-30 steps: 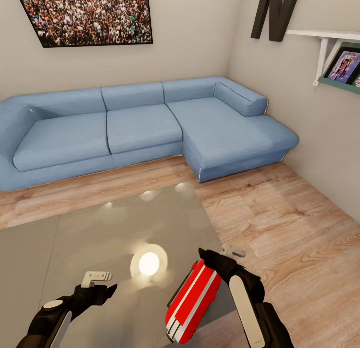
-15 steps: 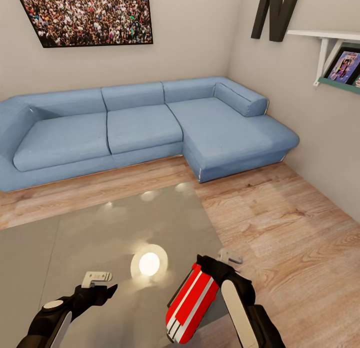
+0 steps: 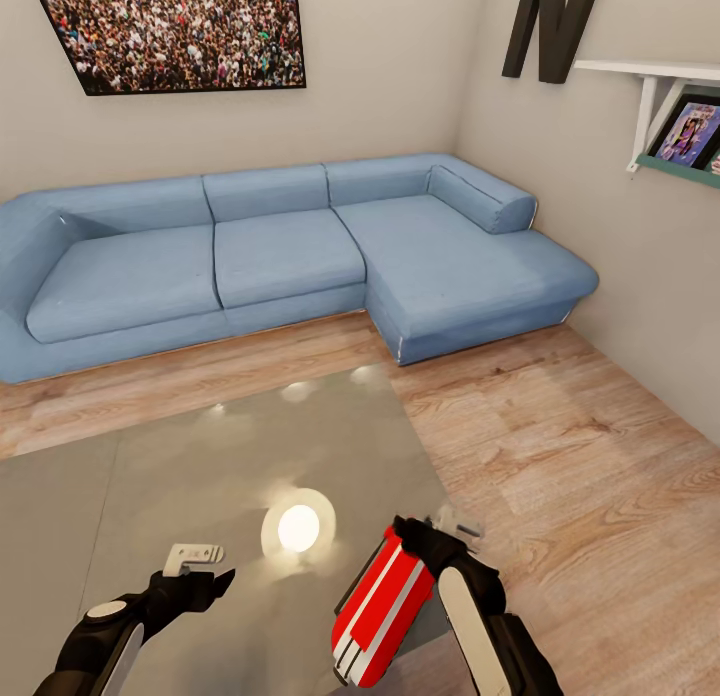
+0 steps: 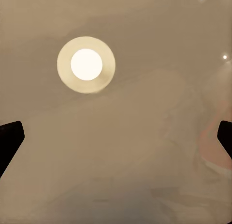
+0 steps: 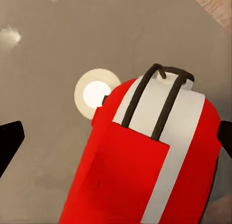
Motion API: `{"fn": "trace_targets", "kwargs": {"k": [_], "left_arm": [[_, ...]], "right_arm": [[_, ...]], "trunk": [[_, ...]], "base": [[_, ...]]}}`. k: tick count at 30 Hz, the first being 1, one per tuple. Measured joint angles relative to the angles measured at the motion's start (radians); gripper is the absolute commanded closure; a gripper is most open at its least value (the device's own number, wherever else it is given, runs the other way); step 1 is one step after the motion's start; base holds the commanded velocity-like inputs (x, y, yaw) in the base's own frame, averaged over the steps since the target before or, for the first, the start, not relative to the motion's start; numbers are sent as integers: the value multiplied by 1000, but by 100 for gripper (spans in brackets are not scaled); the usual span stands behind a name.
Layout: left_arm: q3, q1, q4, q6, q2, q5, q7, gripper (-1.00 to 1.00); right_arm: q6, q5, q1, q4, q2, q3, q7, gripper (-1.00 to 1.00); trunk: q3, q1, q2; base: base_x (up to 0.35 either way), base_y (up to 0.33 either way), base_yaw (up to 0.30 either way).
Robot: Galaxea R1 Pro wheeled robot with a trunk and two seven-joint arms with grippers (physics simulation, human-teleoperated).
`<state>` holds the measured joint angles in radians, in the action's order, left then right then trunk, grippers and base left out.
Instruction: Turn on the radio receiver that's on the table in the living room.
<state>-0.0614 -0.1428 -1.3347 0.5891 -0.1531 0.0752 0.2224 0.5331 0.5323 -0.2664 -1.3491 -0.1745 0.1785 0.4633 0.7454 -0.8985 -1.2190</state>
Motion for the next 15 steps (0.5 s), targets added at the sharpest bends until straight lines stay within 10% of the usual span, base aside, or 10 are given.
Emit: {"fn": "trace_targets", "kwargs": {"k": [15], "left_arm": [[0,0,0,-1,0,0,-1,-100]], "right_arm": [[-57,-1,5,77,0,5,-1,-100]], "trunk": [[0,0,0]], "base": [[0,0,0]]}}
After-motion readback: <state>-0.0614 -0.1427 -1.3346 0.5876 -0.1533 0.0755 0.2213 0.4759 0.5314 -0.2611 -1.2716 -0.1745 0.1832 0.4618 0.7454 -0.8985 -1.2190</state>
